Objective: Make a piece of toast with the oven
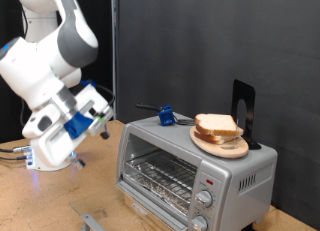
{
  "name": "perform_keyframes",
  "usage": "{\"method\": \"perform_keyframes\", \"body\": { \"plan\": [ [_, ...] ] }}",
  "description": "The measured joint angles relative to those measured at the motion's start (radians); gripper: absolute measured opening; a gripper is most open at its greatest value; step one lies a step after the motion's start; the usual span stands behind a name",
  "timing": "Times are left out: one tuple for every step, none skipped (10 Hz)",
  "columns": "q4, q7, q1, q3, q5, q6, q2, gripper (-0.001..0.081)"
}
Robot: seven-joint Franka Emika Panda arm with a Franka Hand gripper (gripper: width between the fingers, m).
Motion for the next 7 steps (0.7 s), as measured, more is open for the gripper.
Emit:
{"method": "perform_keyframes", "body": {
  "plan": [
    [-0.001, 0.093, -0.001, 0.019, -0.022, 0.000, -0.037, 0.0808],
    [-0.001, 0.218, -0.002, 0.046, -0.074, 0.000, -0.072, 0.0808],
    [-0.001, 0.320, -0.003, 0.071, -0.125, 0.000, -0.102, 0.0808],
    [-0.001, 0.411, -0.005, 0.102, -0.178, 0.007, -0.132, 0.0808],
    [-0.016, 0.482, -0.018, 0.129, -0.218, 0.021, -0.165, 0.0808],
    [-0.016, 0.462, -0.018, 0.125, -0.210, 0.016, -0.160, 0.0808],
    [-0.014, 0.431, -0.016, 0.122, -0.185, 0.017, -0.157, 0.0808]
  ]
}}
